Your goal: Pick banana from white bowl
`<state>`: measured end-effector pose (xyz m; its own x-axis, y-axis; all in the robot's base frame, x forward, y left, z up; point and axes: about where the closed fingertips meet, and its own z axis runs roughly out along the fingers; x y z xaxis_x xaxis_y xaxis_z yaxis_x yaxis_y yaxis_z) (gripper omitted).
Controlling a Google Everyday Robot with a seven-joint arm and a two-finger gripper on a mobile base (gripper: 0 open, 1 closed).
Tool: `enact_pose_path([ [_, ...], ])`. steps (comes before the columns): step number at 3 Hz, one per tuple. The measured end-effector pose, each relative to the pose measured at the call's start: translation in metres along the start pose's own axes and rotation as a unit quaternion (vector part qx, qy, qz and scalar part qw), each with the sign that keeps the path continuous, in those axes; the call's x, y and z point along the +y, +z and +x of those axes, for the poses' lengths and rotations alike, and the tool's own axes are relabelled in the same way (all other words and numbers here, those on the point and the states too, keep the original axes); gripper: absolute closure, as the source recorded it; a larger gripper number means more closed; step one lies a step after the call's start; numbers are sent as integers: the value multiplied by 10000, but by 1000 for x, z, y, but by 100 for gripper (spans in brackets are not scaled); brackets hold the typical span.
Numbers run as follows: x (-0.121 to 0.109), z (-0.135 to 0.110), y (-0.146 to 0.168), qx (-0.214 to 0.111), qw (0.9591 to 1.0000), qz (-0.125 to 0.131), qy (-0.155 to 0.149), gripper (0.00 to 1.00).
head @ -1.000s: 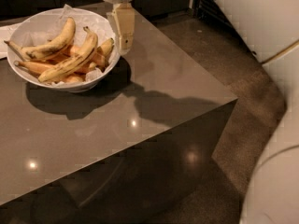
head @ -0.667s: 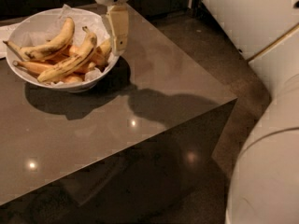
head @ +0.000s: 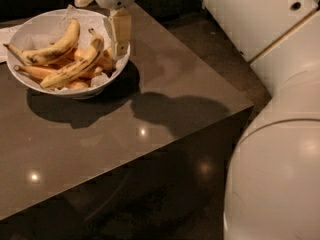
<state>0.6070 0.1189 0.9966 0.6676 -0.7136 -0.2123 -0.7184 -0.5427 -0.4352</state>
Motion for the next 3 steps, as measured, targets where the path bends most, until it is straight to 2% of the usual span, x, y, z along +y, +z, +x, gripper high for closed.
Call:
enact_pose_path([
  [2,-7,-1,5,-37,9999,-86,-105,13],
  [3,-12,-2,11,-88,9997,-141,-163,21],
])
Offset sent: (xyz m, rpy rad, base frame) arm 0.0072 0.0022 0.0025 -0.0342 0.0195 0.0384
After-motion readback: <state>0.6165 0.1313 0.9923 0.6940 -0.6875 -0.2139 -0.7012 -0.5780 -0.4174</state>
